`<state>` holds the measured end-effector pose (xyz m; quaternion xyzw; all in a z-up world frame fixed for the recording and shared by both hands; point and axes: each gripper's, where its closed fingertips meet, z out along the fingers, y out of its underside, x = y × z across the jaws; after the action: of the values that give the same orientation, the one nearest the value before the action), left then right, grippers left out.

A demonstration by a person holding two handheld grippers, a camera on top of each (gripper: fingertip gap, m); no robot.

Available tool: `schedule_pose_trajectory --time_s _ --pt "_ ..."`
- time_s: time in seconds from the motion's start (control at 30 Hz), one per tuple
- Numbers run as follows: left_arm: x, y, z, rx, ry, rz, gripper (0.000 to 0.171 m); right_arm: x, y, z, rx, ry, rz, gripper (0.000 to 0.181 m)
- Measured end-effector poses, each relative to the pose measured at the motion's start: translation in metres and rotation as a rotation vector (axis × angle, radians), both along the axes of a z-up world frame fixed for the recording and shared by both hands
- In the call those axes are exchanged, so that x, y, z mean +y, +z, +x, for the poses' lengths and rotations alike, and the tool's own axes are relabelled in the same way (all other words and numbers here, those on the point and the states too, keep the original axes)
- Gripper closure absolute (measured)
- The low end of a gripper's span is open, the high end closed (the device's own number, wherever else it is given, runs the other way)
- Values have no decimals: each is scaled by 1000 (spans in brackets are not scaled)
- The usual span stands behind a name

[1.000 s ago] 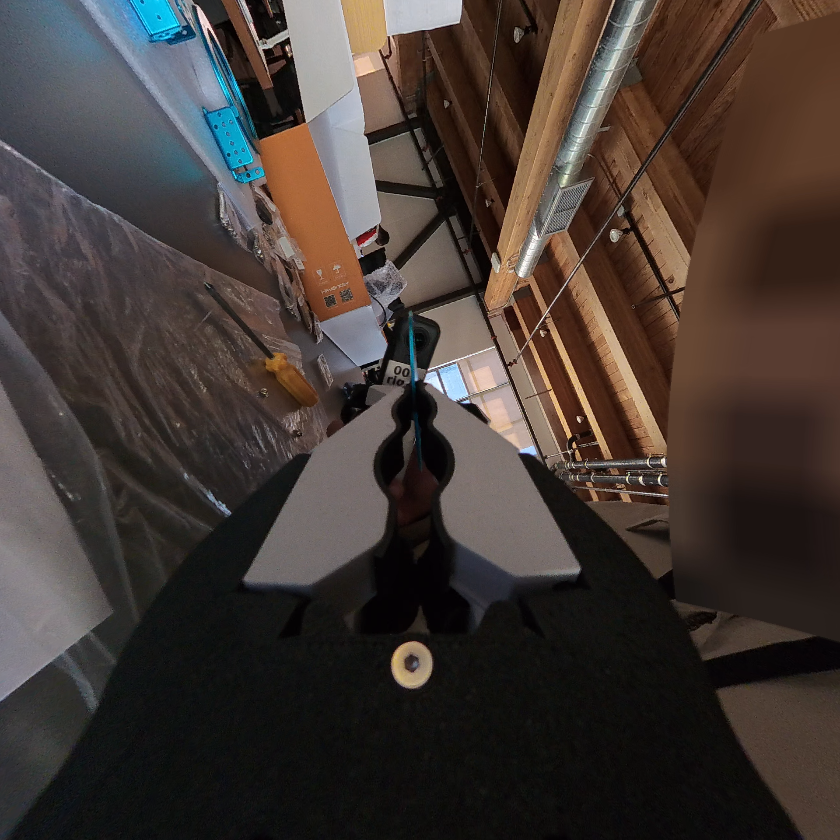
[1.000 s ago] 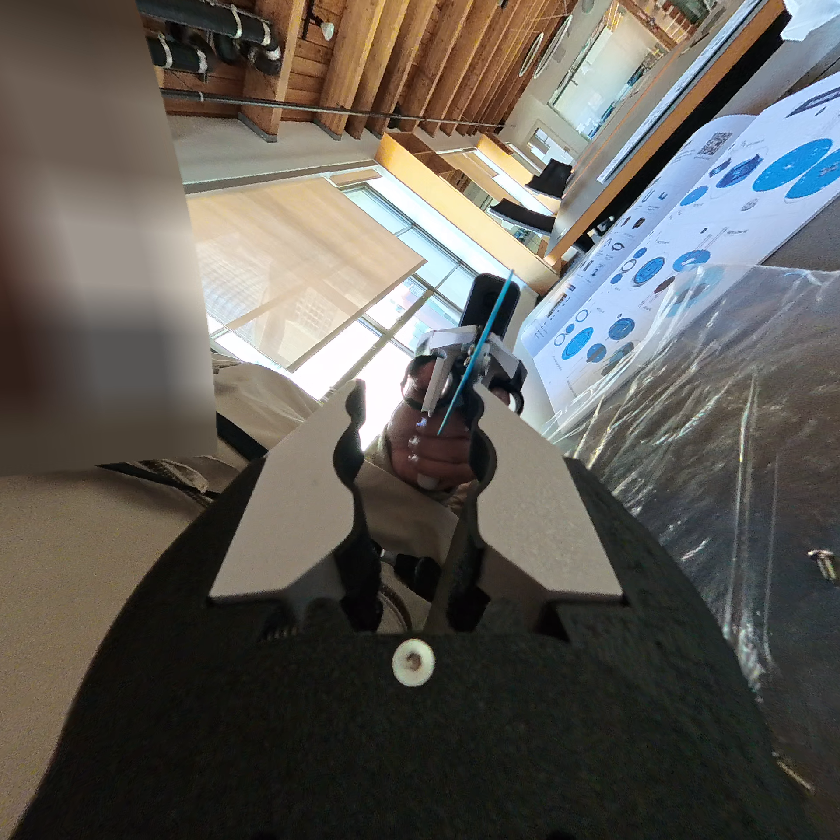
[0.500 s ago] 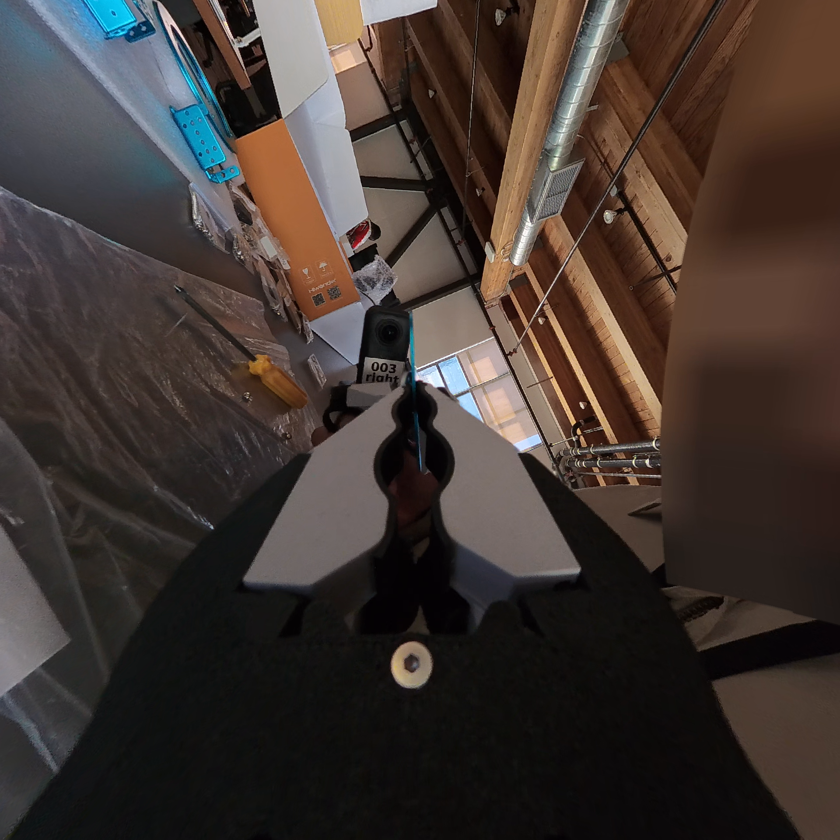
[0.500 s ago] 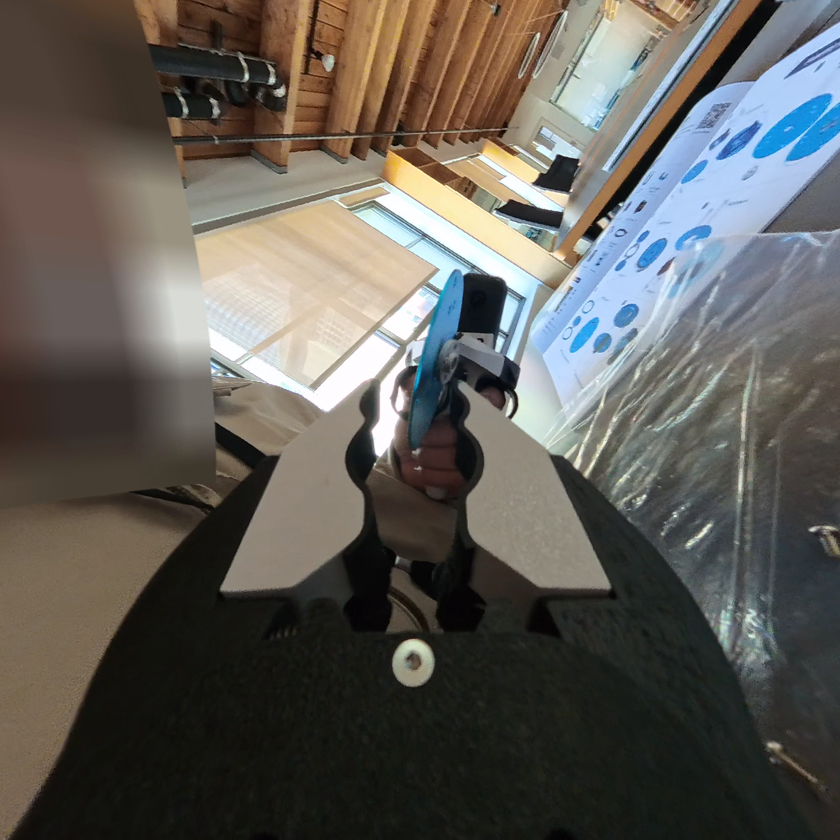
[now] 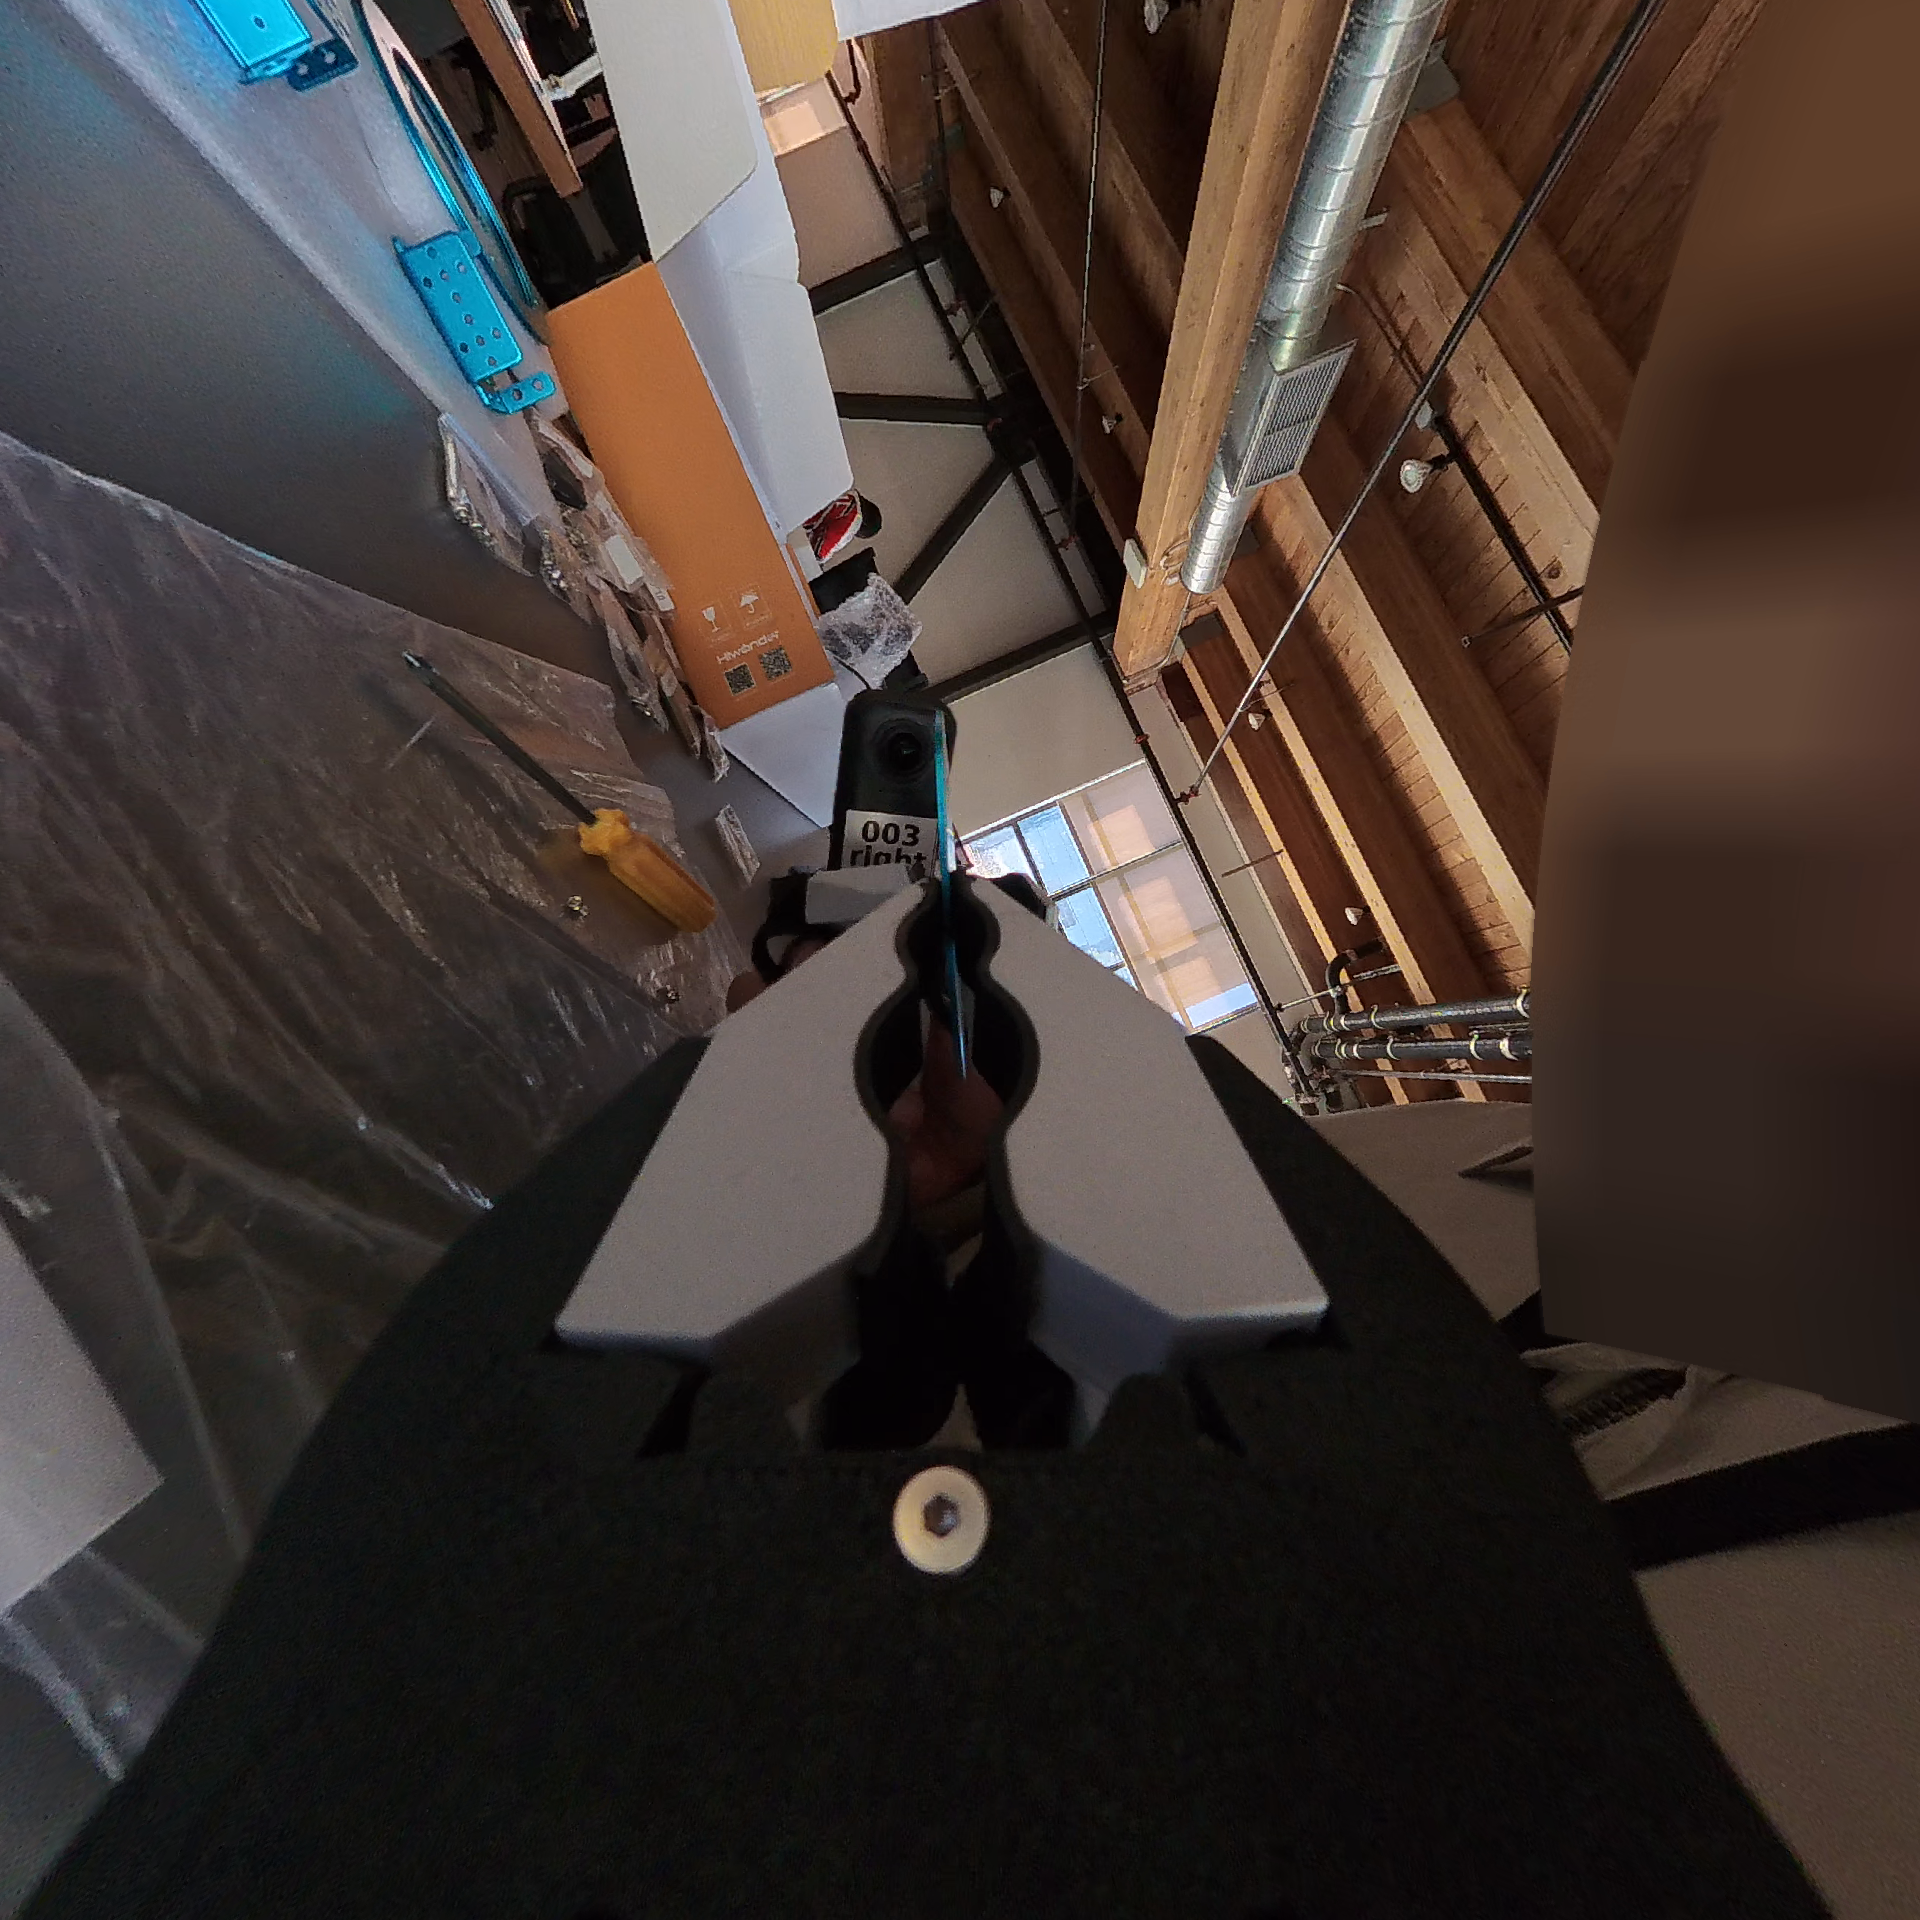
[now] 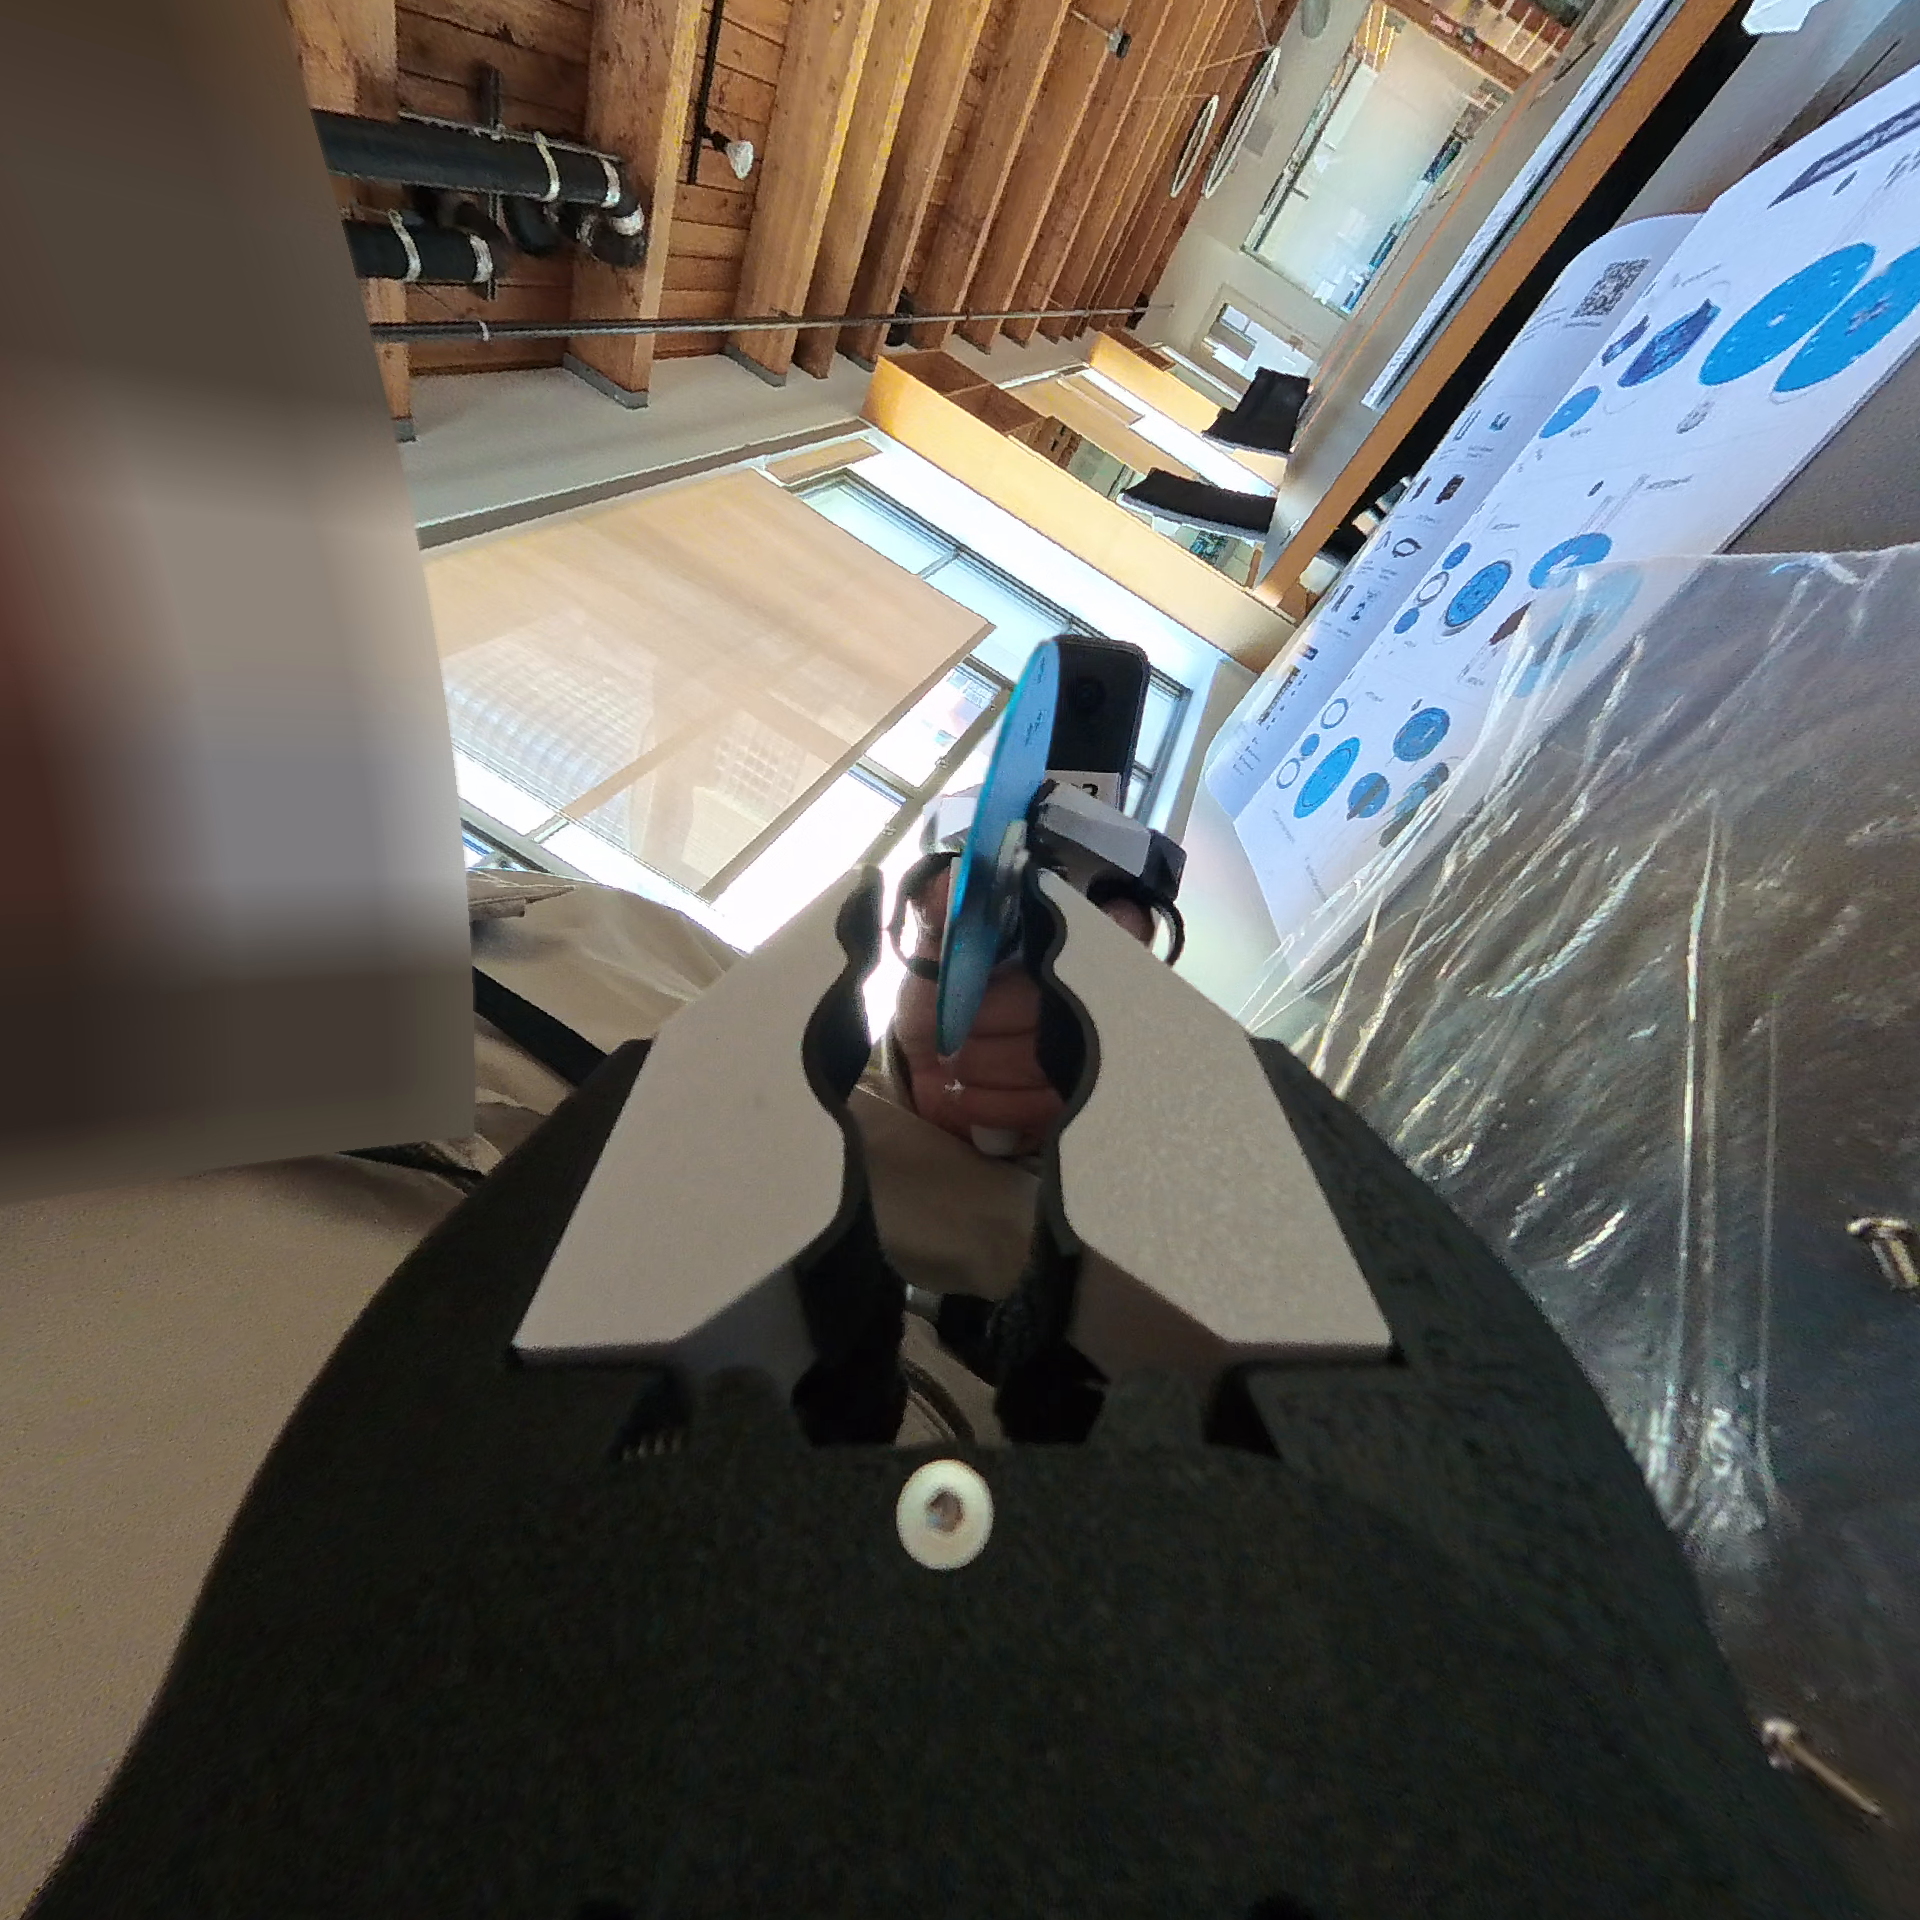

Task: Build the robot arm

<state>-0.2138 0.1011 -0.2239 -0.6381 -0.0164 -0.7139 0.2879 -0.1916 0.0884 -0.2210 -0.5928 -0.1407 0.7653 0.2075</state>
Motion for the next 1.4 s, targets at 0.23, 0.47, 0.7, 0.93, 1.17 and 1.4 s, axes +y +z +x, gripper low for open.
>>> schedule_pose_trajectory --time_s 0.23,0.47,0.7,0.93,1.17,1.4 --pt "1 -3 2 6 4 -14 171 2 -4 -1 -18 -12 -10 158" --pt "4 -11 4 -28 14 -77 171 8 -16 0 -55 -25 -74 171" --pt "5 -12 5 -20 23 -73 171 10 -19 1 -70 -28 -83 173" --pt "4 -10 8 15 36 -33 171 10 -19 2 -63 -29 -100 173" --pt "5 -11 8 20 25 -39 170 11 -22 2 -114 -36 -96 176" --pt "6 -12 10 28 16 -47 170 13 -24 4 -129 -54 -112 177"
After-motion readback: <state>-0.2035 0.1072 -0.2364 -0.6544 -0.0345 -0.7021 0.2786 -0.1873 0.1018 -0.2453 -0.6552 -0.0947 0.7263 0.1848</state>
